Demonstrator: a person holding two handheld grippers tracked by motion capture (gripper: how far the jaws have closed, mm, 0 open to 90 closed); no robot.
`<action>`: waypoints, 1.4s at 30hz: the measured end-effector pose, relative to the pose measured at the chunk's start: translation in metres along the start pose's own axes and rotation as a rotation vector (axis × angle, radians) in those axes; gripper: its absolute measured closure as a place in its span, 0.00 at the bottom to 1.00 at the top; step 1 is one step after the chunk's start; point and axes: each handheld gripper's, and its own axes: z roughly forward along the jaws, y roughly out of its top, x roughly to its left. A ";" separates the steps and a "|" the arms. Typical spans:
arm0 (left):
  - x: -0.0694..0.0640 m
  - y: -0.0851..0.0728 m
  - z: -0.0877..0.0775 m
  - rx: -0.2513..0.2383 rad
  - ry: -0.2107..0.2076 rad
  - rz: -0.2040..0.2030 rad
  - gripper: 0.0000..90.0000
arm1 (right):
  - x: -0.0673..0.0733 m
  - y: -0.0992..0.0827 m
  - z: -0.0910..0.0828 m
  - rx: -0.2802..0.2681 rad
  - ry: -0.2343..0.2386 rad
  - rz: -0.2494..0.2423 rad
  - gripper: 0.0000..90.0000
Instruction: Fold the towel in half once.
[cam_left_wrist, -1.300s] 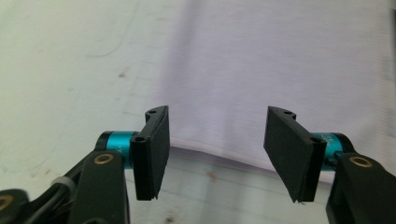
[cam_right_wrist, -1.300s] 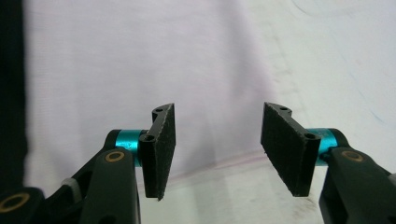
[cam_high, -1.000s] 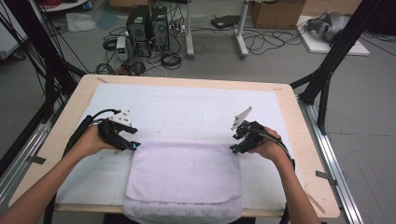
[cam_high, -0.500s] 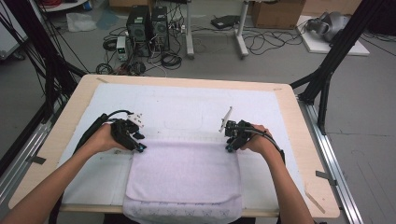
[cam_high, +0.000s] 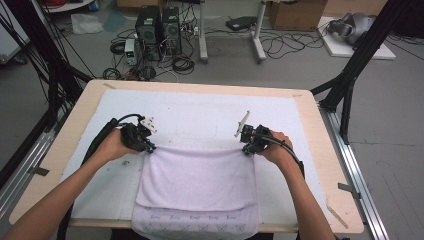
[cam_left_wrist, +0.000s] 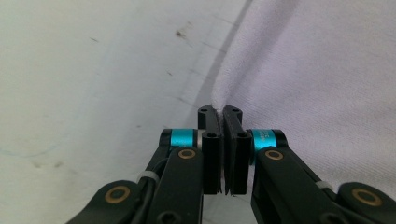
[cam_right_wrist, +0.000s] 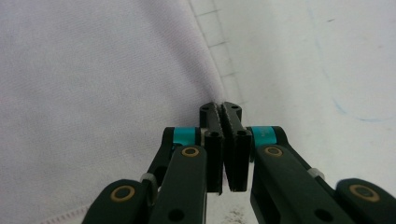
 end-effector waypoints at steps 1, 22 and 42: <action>0.003 0.002 -0.002 0.002 0.008 0.003 0.96 | -0.001 0.000 -0.002 -0.008 -0.015 0.005 0.98; 0.061 0.040 -0.029 -0.167 0.078 0.066 0.52 | -0.054 0.005 -0.038 -0.209 -0.144 0.138 0.58; -0.027 -0.018 -0.033 -0.136 -0.128 0.368 0.32 | 0.021 -0.022 -0.030 -0.139 0.180 -0.161 0.41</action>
